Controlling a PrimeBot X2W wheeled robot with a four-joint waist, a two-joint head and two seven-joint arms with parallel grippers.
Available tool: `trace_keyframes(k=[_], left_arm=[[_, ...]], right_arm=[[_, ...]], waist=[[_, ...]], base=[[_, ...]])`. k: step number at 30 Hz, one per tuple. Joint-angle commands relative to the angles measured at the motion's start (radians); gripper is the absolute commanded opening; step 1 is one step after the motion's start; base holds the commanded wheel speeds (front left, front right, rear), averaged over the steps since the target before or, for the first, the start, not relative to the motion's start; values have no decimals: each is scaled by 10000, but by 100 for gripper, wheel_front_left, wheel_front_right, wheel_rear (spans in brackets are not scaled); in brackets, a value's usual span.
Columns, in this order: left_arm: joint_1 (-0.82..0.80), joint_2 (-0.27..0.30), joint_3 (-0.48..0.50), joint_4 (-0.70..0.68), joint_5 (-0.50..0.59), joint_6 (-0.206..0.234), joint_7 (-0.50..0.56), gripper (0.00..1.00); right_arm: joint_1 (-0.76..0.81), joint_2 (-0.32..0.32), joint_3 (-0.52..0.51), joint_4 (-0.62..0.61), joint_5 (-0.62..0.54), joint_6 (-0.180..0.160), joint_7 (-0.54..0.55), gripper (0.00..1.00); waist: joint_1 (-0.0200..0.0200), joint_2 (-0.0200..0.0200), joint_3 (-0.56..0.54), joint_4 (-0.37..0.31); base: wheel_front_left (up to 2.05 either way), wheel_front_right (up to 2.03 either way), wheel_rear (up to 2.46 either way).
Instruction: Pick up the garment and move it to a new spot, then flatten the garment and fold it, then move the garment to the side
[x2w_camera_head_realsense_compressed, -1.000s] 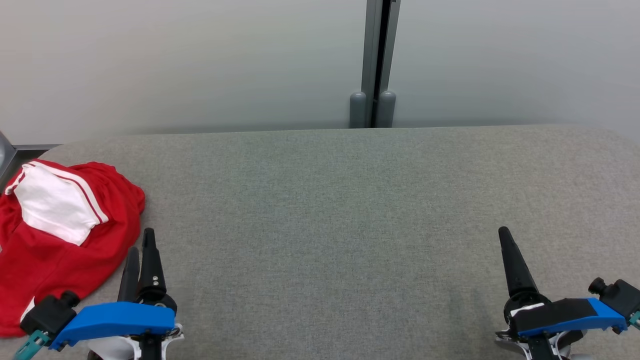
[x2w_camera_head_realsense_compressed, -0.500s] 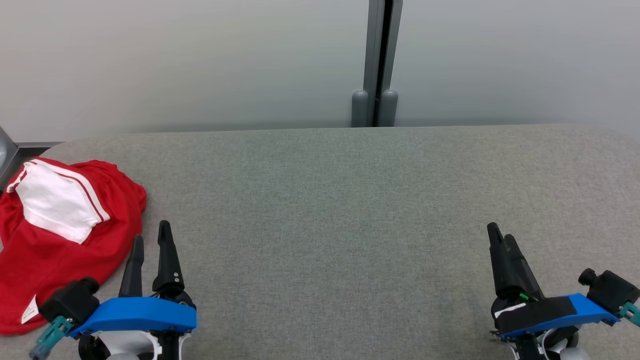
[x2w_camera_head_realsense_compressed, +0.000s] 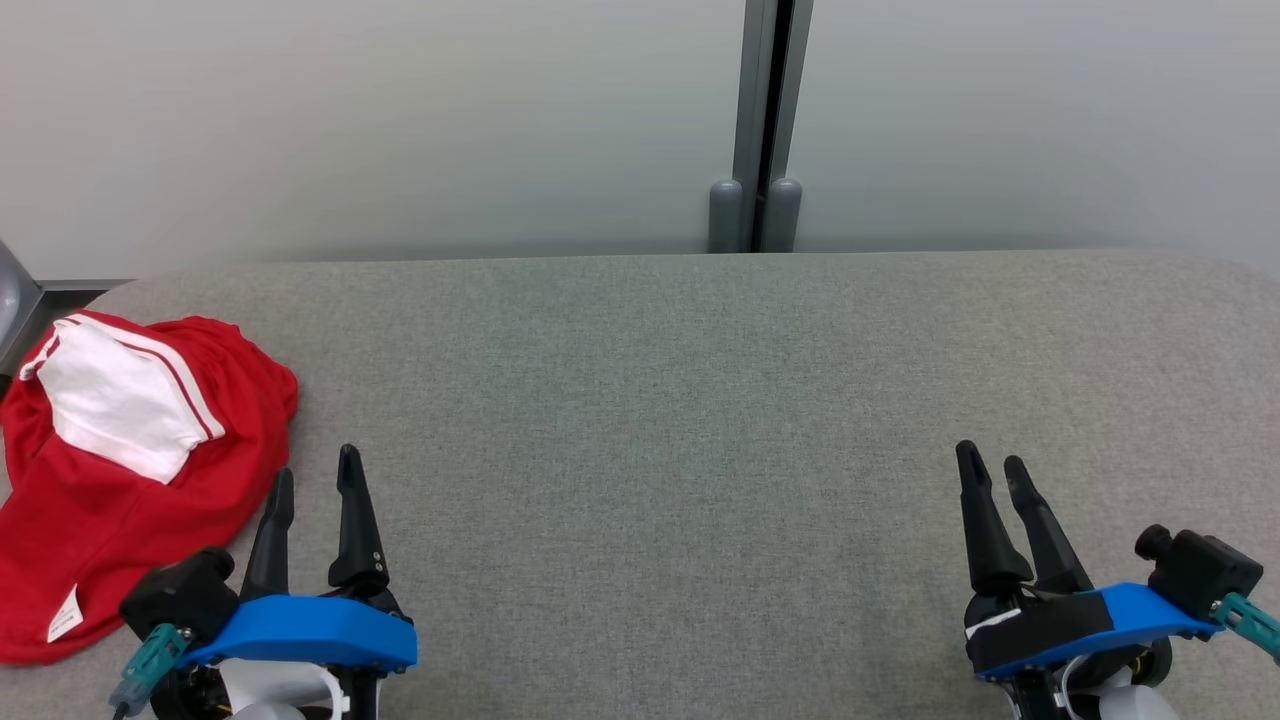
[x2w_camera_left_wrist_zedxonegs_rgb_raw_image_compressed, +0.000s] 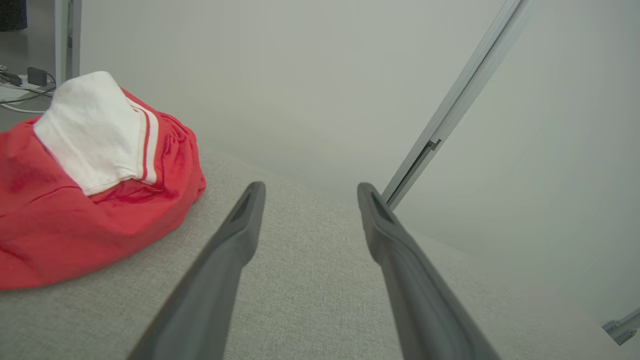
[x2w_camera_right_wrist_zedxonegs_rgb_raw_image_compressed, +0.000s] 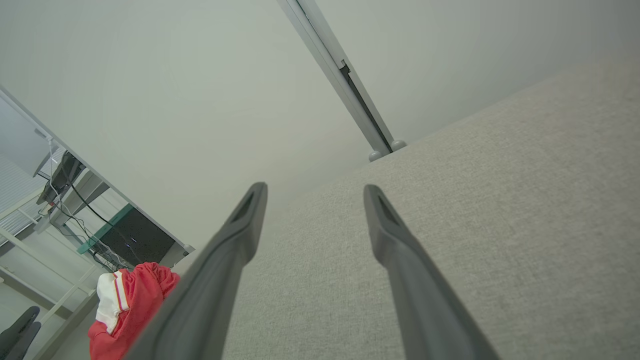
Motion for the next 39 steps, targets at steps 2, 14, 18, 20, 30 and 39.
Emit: trace_keyframes(k=[2,14,18,20,30,39], left_arm=[[-244,64,-34,-43,326,62,-103,100],[-318,144,-242,230,1550,287,-398,100],[-342,170,-319,315,2085,378,-539,100],[-358,170,-348,354,2250,407,-581,100],[-390,195,-471,530,3043,507,-793,100],[-417,204,-525,707,3665,598,-968,100]], right_arm=[[-194,-79,21,-36,-307,27,-121,100],[-293,-89,110,127,-1849,27,-429,100],[-354,-93,132,193,-2520,29,-568,100],[-358,-94,144,209,-2710,30,-611,100],[-352,-100,166,353,-3609,32,-820,100],[-404,-105,195,462,-4351,35,-998,100]], waist=[[0,0,5,6],[0,0,29,48],[0,0,22,75],[0,0,12,82],[0,0,-11,111],[0,0,-5,169]], base=[[0,0,0],[0,0,0],[0,0,0],[0,0,0],[0,0,0],[0,0,0]])
